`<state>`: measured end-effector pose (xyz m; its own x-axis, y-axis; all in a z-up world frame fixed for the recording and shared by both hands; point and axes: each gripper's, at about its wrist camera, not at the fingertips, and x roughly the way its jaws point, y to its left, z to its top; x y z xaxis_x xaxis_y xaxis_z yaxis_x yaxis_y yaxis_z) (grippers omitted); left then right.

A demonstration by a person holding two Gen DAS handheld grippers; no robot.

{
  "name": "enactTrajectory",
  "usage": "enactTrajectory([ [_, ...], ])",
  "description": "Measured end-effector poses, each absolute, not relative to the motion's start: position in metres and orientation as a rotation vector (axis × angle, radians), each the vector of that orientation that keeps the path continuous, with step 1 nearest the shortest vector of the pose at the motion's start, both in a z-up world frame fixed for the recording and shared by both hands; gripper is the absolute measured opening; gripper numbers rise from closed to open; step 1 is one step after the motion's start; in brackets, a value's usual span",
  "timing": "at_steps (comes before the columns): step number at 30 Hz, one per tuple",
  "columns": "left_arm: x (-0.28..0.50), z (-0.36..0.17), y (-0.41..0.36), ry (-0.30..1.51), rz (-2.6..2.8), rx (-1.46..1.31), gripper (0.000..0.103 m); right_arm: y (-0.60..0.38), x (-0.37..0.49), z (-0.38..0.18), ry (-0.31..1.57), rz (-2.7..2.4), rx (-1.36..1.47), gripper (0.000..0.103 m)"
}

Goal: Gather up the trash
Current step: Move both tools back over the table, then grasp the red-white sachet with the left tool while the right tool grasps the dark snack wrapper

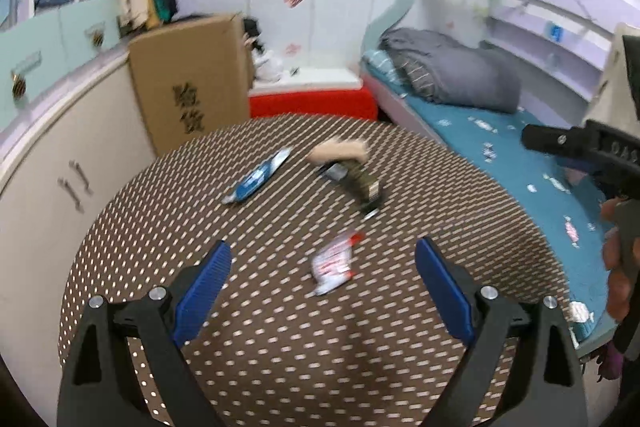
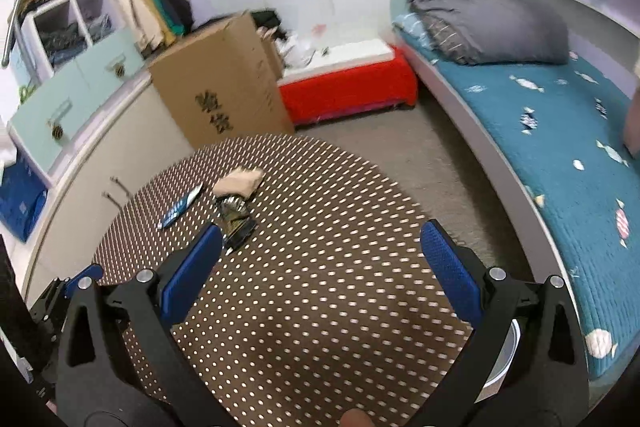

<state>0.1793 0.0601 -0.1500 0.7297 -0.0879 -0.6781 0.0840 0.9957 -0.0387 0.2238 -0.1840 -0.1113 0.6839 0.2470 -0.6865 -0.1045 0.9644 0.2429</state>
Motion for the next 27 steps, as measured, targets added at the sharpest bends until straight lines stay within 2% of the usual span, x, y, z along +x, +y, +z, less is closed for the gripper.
enactTrajectory([
  [10, 0.218, -0.192, 0.061, 0.851, -0.139, 0.015, 0.090, -0.121, 0.278, -0.159, 0.888, 0.300, 0.087, 0.097],
  [14, 0.229, -0.201, 0.058, 0.880, -0.149, 0.023, 0.074, -0.098, 0.295, -0.176, 0.914, 0.345, 0.049, 0.095],
  [16, 0.233, -0.204, 0.057, 0.894, -0.157, 0.016, 0.063, -0.087, 0.302, -0.182, 0.920, 0.364, 0.039, 0.089],
  [19, 0.234, -0.208, 0.056, 0.894, -0.170, 0.010, 0.051, -0.072, 0.311, -0.190, 0.939, 0.387, 0.019, 0.067],
  [20, 0.233, -0.207, 0.056, 0.892, -0.175, 0.006, 0.041, -0.065, 0.312, -0.193, 0.945, 0.395, -0.004, 0.056],
  [21, 0.233, -0.207, 0.057, 0.892, -0.181, -0.003, 0.032, -0.061, 0.312, -0.195, 0.947, 0.398, -0.027, 0.052],
  [22, 0.233, -0.207, 0.057, 0.895, -0.184, -0.010, 0.028, -0.054, 0.308, -0.195, 0.928, 0.395, -0.077, 0.048],
  [24, 0.231, -0.207, 0.059, 0.897, -0.179, -0.018, 0.025, -0.053, 0.303, -0.196, 0.917, 0.385, -0.108, 0.033],
  [27, 0.228, -0.207, 0.061, 0.897, -0.165, -0.033, 0.024, -0.065, 0.293, -0.196, 0.919, 0.388, -0.068, 0.030],
])
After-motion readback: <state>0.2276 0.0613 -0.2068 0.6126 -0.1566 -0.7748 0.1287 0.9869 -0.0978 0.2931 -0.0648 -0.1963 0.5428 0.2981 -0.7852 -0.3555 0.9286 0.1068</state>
